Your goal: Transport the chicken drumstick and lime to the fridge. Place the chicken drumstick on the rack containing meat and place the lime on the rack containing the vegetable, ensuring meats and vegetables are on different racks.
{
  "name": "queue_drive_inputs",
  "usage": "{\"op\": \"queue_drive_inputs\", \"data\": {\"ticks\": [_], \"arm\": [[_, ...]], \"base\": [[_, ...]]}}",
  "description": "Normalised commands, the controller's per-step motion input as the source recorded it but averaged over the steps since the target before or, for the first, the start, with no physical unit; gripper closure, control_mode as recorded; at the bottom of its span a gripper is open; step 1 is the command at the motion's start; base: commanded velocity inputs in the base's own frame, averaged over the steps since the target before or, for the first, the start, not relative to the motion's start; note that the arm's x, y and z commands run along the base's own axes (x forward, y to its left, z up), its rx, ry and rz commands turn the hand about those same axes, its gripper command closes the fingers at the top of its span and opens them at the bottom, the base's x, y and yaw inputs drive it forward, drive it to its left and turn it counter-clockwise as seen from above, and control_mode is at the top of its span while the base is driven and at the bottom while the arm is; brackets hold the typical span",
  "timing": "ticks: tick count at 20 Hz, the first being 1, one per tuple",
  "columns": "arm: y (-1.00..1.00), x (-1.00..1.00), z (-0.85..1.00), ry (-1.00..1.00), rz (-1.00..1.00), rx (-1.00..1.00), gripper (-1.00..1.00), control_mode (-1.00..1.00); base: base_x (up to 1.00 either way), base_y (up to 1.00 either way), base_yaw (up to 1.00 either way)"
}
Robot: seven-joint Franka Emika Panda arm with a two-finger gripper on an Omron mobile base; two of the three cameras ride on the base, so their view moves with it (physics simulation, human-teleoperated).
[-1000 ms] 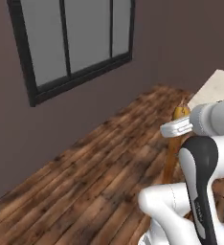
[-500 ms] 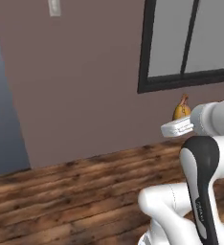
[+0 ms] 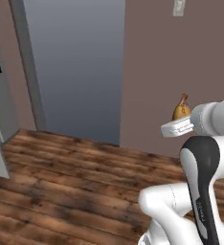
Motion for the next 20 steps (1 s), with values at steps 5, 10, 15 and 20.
{"op": "queue_drive_inputs", "data": {"ticks": [5,10,15,20], "arm": [[0.00,0.00,0.00,0.00,0.00,0.00,1.00,1.00],[0.00,0.00,0.00,0.00,0.00,0.00,1.00,1.00],[0.00,0.00,0.00,0.00,0.00,0.00,1.00,1.00],[0.00,0.00,0.00,0.00,0.00,0.00,1.00,1.00]], "base": [[0.27,-0.05,0.91],[0.88,-0.63,0.69],[1.00,-0.69,0.64],[1.00,-0.63,0.62]]}}
